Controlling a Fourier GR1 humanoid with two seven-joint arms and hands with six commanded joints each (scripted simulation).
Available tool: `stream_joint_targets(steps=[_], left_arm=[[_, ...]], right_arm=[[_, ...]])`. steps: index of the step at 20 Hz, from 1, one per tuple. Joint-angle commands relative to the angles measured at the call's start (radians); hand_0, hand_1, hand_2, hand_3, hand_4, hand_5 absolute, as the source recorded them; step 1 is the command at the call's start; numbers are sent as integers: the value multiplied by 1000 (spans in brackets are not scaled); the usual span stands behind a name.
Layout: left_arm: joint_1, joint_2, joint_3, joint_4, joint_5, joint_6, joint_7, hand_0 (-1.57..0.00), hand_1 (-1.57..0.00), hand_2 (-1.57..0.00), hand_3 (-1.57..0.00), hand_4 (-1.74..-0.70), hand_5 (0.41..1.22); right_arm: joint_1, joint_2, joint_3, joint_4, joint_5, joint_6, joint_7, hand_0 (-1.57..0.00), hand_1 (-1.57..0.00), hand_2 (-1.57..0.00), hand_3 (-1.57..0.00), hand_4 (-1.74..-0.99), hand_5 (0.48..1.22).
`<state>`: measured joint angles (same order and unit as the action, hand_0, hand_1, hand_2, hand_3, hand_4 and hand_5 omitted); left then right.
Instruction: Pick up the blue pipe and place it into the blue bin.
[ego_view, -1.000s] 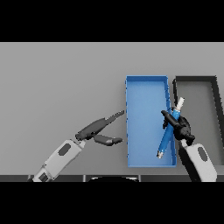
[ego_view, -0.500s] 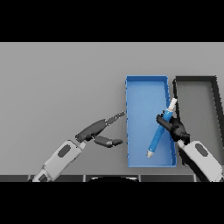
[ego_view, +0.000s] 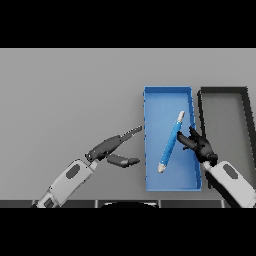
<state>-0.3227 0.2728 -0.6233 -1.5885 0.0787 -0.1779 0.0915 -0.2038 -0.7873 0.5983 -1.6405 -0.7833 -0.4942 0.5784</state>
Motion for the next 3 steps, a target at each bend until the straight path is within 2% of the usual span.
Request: stream_joint_targets(steps=[1, 3], left_arm=[[-2, -1, -1, -6, 0, 2, 12, 1, 1, 1, 1, -826, 472], [1, -11, -10, -7, -10, 12, 21, 1, 1, 1, 1, -826, 474]], right_arm=[[6, 5, 2, -3, -2, -7, 4, -20, -15, -14, -8, -1186, 766], [-10, 1, 3, -5, 0, -8, 14, -20, -15, -14, -8, -1186, 769]])
